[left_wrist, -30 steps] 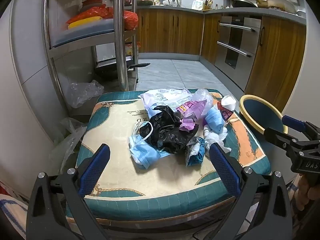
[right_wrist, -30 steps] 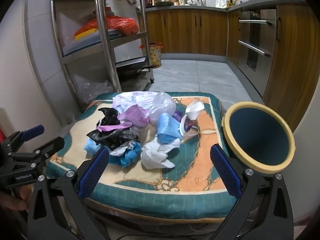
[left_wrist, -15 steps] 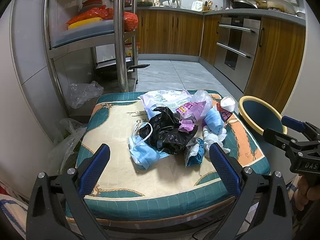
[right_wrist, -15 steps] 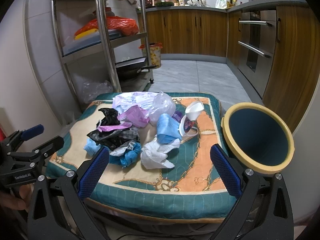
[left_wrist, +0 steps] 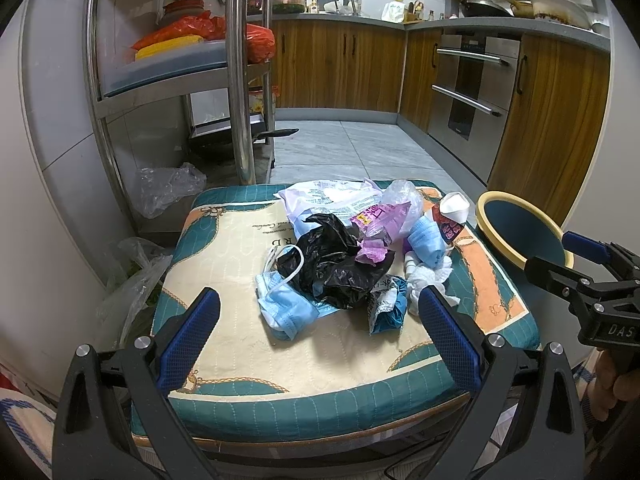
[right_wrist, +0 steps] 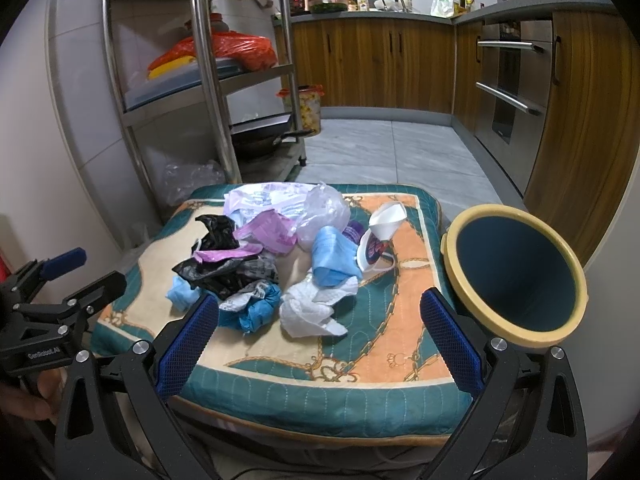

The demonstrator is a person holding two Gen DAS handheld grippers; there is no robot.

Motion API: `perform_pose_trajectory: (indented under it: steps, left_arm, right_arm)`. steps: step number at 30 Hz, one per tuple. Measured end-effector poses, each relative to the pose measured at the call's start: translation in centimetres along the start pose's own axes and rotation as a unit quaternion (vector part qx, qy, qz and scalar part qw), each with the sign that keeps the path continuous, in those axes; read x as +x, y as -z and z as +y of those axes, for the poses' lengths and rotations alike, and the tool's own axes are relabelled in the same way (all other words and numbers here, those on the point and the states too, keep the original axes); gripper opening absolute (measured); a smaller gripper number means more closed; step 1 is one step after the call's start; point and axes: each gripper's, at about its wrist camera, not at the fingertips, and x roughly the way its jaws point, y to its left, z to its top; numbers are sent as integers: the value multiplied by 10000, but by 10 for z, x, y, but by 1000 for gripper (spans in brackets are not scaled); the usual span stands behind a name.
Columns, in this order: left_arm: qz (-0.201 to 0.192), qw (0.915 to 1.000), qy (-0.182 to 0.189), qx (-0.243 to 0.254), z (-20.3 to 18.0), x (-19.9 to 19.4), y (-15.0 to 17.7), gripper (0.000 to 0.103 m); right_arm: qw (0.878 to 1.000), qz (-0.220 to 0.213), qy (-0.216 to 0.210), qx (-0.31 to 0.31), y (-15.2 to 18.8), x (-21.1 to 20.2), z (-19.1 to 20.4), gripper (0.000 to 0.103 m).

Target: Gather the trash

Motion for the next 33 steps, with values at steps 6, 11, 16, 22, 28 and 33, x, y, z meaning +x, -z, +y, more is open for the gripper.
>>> perform_pose_trajectory:
  steps: [6,11,16,22,28,33]
  left_arm:
    - [8,10000,15,33,-1,0,0,98]
    - [36,10000,38,57,-1,2,1,98]
    - [78,9999,66,40,-2,4,2,98]
    - [98,9999,32,21,0,5,2,98]
    - [175,9998,43,49,0,8,5,98]
    - [227,9997,10,78,-1,9,6,98]
  right_arm:
    - [9998,95,91,138,1,1,-7,100]
    - [9994,165,217,194,1,5,-8,100]
    - [9994,245,232,106,2,7,-7,100]
    - [9993,283,259,0,2,8,-3,100]
    - [9993,275,259,-62,1,7,-1,100]
    - [9993,280,252,-72,2,6,-1,100]
